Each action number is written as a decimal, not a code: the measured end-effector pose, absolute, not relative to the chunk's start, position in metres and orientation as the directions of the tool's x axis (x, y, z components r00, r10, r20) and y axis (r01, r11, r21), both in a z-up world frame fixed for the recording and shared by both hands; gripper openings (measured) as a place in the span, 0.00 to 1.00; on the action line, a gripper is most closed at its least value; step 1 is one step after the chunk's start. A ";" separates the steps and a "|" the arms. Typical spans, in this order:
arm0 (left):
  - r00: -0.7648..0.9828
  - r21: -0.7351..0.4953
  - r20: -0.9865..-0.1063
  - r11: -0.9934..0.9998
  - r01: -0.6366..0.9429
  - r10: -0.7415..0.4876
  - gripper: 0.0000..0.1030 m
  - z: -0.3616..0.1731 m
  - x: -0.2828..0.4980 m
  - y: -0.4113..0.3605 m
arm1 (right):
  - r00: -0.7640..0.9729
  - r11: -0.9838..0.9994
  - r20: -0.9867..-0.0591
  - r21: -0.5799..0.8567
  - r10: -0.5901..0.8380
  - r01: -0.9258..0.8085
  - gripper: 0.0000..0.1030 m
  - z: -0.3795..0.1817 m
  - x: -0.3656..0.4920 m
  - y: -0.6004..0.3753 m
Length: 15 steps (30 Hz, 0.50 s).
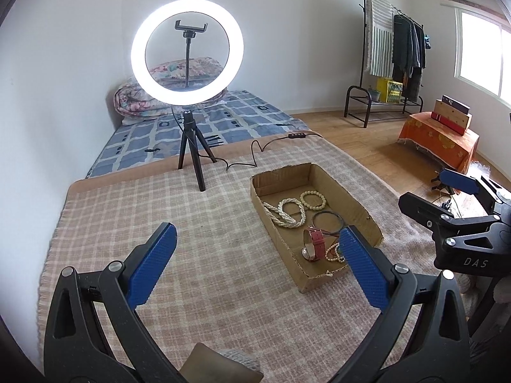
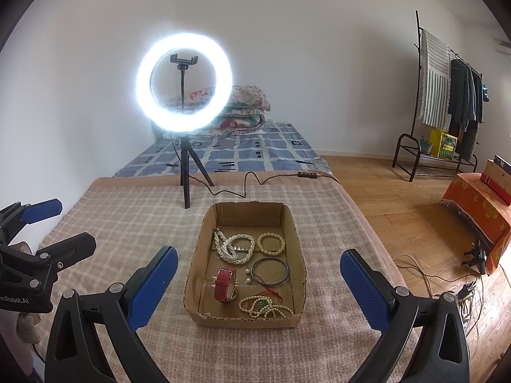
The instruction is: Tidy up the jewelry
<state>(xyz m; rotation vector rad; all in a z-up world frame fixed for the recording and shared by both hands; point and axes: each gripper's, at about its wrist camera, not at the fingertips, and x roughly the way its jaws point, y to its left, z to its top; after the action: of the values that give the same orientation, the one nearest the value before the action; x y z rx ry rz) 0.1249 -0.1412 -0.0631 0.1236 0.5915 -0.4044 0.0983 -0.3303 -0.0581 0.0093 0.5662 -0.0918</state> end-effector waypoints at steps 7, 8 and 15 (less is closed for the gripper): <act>0.752 -0.005 -0.565 0.912 0.409 -0.340 1.00 -0.063 0.123 -0.141 | 0.839 0.996 -0.538 -0.020 -0.083 0.087 1.00 -0.059 0.099 -0.330; 0.752 -0.005 -0.564 0.913 0.409 -0.340 1.00 -0.063 0.123 -0.141 | 0.839 0.996 -0.538 -0.021 -0.084 0.086 1.00 -0.060 0.099 -0.330; 0.753 -0.002 -0.564 0.912 0.409 -0.339 1.00 -0.063 0.122 -0.141 | 0.839 0.996 -0.538 -0.020 -0.083 0.086 1.00 -0.060 0.099 -0.330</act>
<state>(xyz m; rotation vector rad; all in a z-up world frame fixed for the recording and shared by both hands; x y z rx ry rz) 0.1224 -0.1414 -0.0632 0.1247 0.5911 -0.4093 0.0993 -0.3299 -0.0597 0.0049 0.5684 -0.0896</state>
